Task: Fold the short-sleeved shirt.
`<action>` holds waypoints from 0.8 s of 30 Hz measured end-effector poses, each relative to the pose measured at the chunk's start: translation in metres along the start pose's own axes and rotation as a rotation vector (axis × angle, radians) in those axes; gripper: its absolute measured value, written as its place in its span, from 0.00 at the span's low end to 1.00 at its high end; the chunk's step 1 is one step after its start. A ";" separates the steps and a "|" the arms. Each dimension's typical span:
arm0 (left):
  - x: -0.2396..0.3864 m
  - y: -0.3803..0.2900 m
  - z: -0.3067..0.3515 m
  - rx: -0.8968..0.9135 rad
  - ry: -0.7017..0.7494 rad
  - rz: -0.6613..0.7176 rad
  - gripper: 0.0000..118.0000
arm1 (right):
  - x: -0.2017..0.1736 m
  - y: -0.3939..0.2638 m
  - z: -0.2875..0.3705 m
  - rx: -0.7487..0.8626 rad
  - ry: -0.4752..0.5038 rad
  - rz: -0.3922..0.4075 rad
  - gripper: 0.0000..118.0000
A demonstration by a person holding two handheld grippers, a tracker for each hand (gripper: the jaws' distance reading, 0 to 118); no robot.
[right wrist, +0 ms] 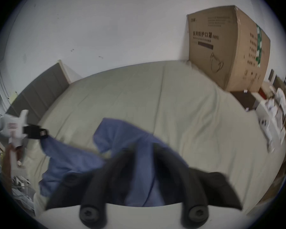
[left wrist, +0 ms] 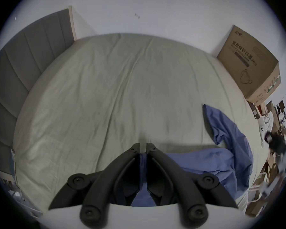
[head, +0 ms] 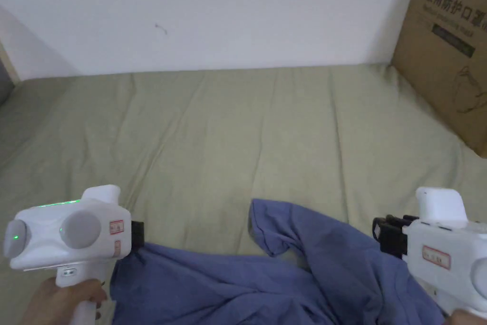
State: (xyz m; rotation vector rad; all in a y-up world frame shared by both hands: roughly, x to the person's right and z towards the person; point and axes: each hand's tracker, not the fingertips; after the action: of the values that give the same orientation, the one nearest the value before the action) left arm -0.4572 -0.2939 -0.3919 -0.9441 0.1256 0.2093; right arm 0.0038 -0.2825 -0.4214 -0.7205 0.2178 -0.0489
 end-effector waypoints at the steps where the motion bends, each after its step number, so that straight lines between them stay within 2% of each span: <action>1: 0.000 -0.001 0.007 0.011 0.001 -0.001 0.04 | 0.003 0.014 -0.016 -0.022 0.010 0.020 0.39; 2: 0.001 -0.002 0.011 0.026 0.002 -0.006 0.04 | 0.002 0.025 -0.031 -0.056 0.037 0.034 0.57; 5: 0.005 -0.005 0.019 0.037 0.017 -0.031 0.04 | 0.005 0.046 -0.093 -0.232 0.125 0.033 0.58; 8: 0.004 -0.006 0.021 0.039 0.011 -0.034 0.04 | -0.005 0.044 -0.155 -0.398 0.102 0.090 0.57; 9: 0.003 -0.006 0.022 0.041 0.010 -0.024 0.04 | -0.008 0.038 -0.173 -0.458 0.062 0.096 0.56; 11: 0.000 -0.006 0.021 0.038 0.011 -0.010 0.04 | -0.010 0.022 -0.202 -0.540 0.018 0.086 0.49; 12: -0.001 -0.005 0.021 0.040 0.014 -0.003 0.04 | -0.013 0.016 -0.199 -0.503 0.015 0.090 0.48; 13: -0.001 -0.006 0.021 0.041 0.019 -0.006 0.04 | -0.016 0.020 -0.192 -0.455 0.014 0.101 0.42; 14: -0.002 -0.006 0.022 0.039 0.022 -0.011 0.04 | -0.015 0.023 -0.187 -0.466 0.013 0.096 0.16; 15: -0.004 -0.007 0.022 0.037 0.020 -0.016 0.04 | -0.016 0.027 -0.180 -0.453 0.021 0.111 0.03; 16: -0.002 -0.006 0.023 0.035 0.022 -0.021 0.04 | -0.017 0.026 -0.177 -0.442 0.006 0.141 0.03; 18: -0.005 -0.006 0.028 0.039 0.029 -0.017 0.04 | -0.018 0.024 -0.173 -0.497 0.044 0.121 0.03; 19: -0.006 -0.006 0.031 0.049 0.032 -0.015 0.04 | -0.019 0.024 -0.171 -0.476 0.017 0.107 0.03; 22: -0.011 -0.003 0.044 0.058 0.044 -0.006 0.04 | -0.003 0.041 -0.161 -0.424 0.034 -0.023 0.03; 24: -0.014 0.003 0.059 0.082 0.055 -0.018 0.04 | 0.004 0.059 -0.136 -0.361 0.053 -0.043 0.03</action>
State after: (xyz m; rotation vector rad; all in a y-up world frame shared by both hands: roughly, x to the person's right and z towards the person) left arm -0.4701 -0.2463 -0.3571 -0.8696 0.1746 0.1606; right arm -0.0227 -0.3264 -0.5603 -1.0845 0.2650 -0.0711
